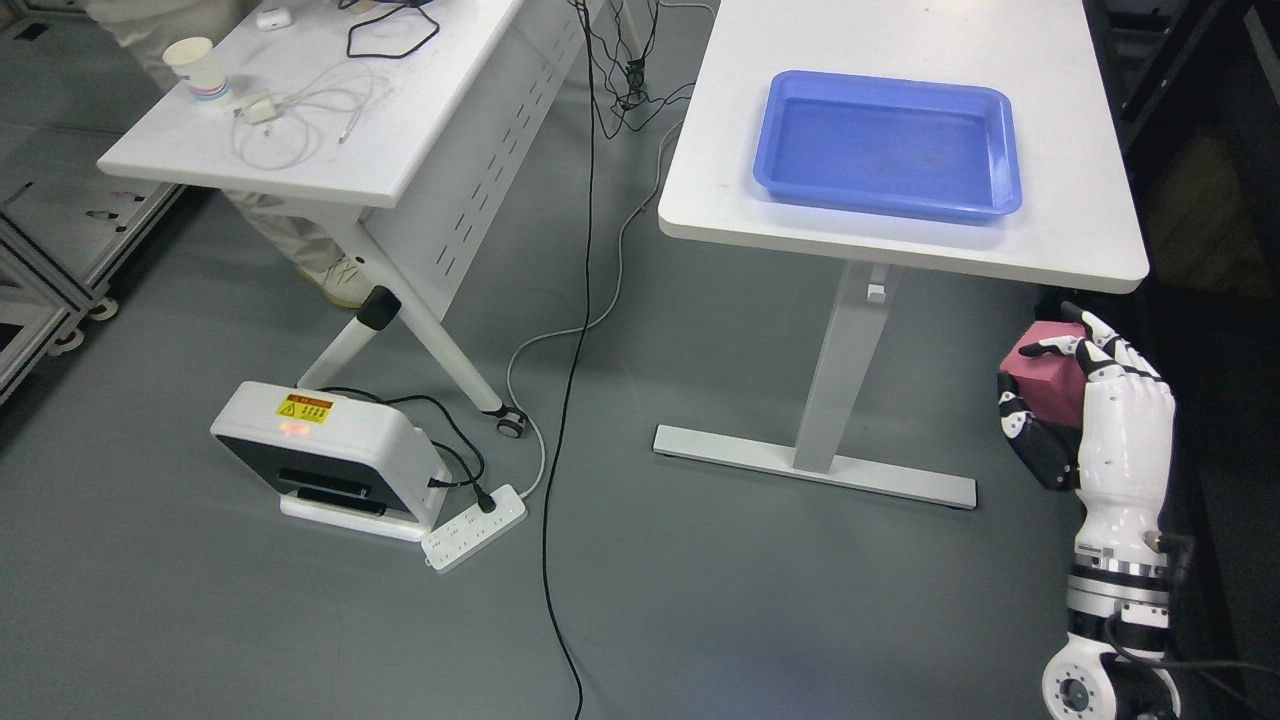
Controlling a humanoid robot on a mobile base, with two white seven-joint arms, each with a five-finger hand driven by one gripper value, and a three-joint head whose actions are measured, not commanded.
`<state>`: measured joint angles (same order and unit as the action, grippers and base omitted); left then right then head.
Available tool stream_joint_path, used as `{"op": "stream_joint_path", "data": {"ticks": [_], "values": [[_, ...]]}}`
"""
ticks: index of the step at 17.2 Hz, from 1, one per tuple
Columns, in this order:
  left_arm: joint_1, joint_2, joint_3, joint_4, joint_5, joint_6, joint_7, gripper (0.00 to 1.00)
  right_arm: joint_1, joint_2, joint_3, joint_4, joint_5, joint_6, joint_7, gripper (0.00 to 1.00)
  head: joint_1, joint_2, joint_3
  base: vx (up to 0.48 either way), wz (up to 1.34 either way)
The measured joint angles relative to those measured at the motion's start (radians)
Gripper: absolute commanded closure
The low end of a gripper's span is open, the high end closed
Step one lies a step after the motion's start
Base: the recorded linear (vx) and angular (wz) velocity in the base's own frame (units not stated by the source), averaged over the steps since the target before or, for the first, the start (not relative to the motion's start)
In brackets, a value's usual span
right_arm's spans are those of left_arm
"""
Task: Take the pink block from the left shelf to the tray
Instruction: 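Turn and drive toward the white table with the blue tray, holding the cube, then move the right hand with the cube over the blue tray and lower it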
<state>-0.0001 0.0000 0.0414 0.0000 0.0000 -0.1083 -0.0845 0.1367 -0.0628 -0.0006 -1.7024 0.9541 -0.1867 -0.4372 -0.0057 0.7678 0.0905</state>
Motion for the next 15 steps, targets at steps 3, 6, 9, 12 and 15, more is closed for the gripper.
{"op": "stream_joint_path", "data": {"ticks": [3, 6, 9, 12, 15], "values": [[0.000, 0.000, 0.000, 0.000, 0.000, 0.000, 0.000, 0.00, -0.004, -0.001, 0.000, 0.000, 0.000, 0.000, 0.000, 0.98, 0.0000, 0.000, 0.000, 0.427, -0.15], [0.000, 0.000, 0.000, 0.000, 0.000, 0.000, 0.000, 0.00, -0.007, -0.002, 0.000, 0.000, 0.000, 0.000, 0.000, 0.98, 0.0000, 0.000, 0.000, 0.376, -0.05], [0.000, 0.000, 0.000, 0.000, 0.000, 0.000, 0.000, 0.00, -0.009, -0.002, 0.000, 0.000, 0.000, 0.000, 0.000, 0.98, 0.0000, 0.000, 0.000, 0.372, 0.00], [0.000, 0.000, 0.000, 0.000, 0.000, 0.000, 0.000, 0.00, -0.011, -0.003, 0.000, 0.000, 0.000, 0.000, 0.000, 0.98, 0.0000, 0.000, 0.000, 0.329, 0.00], [0.000, 0.000, 0.000, 0.000, 0.000, 0.000, 0.000, 0.00, -0.011, -0.004, 0.001, 0.000, 0.000, 0.000, 0.000, 0.98, 0.0000, 0.000, 0.000, 0.250, 0.01]]}}
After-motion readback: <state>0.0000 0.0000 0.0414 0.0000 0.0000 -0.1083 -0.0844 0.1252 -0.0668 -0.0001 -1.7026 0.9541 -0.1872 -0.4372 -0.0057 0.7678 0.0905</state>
